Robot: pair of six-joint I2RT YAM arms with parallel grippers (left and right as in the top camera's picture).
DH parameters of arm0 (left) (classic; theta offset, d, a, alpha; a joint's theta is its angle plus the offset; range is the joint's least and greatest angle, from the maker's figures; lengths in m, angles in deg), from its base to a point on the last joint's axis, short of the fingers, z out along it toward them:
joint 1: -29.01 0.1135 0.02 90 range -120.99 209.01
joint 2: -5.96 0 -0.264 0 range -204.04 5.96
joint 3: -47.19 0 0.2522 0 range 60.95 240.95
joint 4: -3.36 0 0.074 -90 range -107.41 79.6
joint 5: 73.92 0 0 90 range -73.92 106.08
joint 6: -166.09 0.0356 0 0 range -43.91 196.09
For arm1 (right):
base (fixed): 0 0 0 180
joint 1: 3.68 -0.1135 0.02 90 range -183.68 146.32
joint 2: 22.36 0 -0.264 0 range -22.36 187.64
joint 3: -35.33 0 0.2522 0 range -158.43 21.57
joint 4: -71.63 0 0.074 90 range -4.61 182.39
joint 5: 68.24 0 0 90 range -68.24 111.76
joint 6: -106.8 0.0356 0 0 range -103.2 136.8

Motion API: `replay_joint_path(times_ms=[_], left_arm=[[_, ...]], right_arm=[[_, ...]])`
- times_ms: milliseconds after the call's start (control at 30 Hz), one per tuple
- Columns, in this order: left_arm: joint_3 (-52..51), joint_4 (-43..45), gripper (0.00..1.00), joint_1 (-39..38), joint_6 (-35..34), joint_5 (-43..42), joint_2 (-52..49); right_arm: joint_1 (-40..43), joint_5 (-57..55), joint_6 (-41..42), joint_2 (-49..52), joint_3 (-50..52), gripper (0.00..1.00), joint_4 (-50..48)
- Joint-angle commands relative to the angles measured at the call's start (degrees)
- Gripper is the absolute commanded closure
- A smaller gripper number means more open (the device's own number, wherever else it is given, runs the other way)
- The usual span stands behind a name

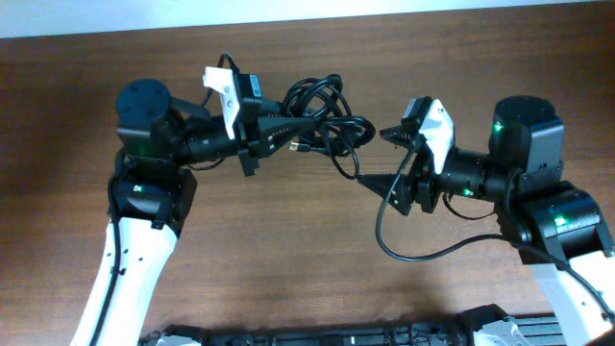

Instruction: Untangle cables

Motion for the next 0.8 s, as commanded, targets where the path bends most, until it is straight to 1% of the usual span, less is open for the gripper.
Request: replay_joint_path(times_ms=[0, 167, 200, 233, 300, 400, 433, 500, 567, 600, 633, 667, 700, 733, 767], left_arm=[[-0.02, 1.44, 1.0, 0.2, -0.81, 0.24, 0.9], [-0.02, 1.44, 1.0, 0.2, -0.76, -8.52, 0.9], [-0.02, 1.44, 1.0, 0.2, -0.76, -9.86, 0.9], [-0.02, 1.44, 1.0, 0.2, -0.76, -11.43, 0.87], [-0.04, 1.44, 1.0, 0.2, -0.76, -12.15, 0.87], [-0.04, 1.46, 1.0, 0.2, -0.74, -12.11, 0.87], [-0.02, 1.46, 1.0, 0.22, -0.76, -11.47, 0.87], [-0.02, 1.44, 1.0, 0.22, -0.79, -8.74, 0.87], [-0.04, 1.44, 1.0, 0.22, -0.76, -7.34, 0.87], [-0.02, 1.44, 1.0, 0.22, -0.79, -7.13, 0.87], [-0.02, 1.46, 1.0, 0.22, -0.76, -6.8, 0.87], [-0.04, 1.44, 1.0, 0.22, -0.79, -6.05, 0.87], [-0.04, 1.55, 1.0, 0.22, -0.79, -5.6, 0.87], [-0.02, 1.9, 1.0, 0.2, -0.79, -5.49, 0.87], [-0.02, 2.08, 1.0, 0.2, -0.79, -5.55, 0.87]], right_arm=[[0.17, 4.83, -2.75, 1.16, -0.7, 0.18, -0.04], [0.17, 4.63, -2.75, 3.89, -0.7, 0.18, -3.1], [0.24, 4.63, -2.75, 3.91, -0.7, 0.18, -4.0], [0.22, 4.66, -2.75, 3.87, -0.7, 0.21, -5.42], [0.22, 6.03, -2.75, 3.85, -0.7, 0.32, -7.5], [0.22, 8.04, -2.75, 3.87, -0.7, 0.65, -8.07], [0.22, 7.93, -2.73, 3.87, -0.7, 0.69, -7.98], [0.22, 6.34, -2.69, 3.87, -0.7, 0.6, -7.87], [0.22, 1.55, -2.08, 3.87, -0.7, 0.62, -6.82], [0.22, -2.78, 0.17, 3.87, -0.7, 0.63, -6.16], [0.22, -7.39, 2.21, 3.87, -0.7, 0.62, -5.22], [0.22, -10.27, 2.95, 3.87, -0.7, 0.57, -4.37], [0.22, -12.9, 2.95, 3.87, -0.7, 0.55, -3.54], [0.22, -17.97, 4.85, 3.87, -0.7, 0.53, -2.71], [0.22, -22.6, 7.93, 3.91, -0.7, 0.47, -2.54]])
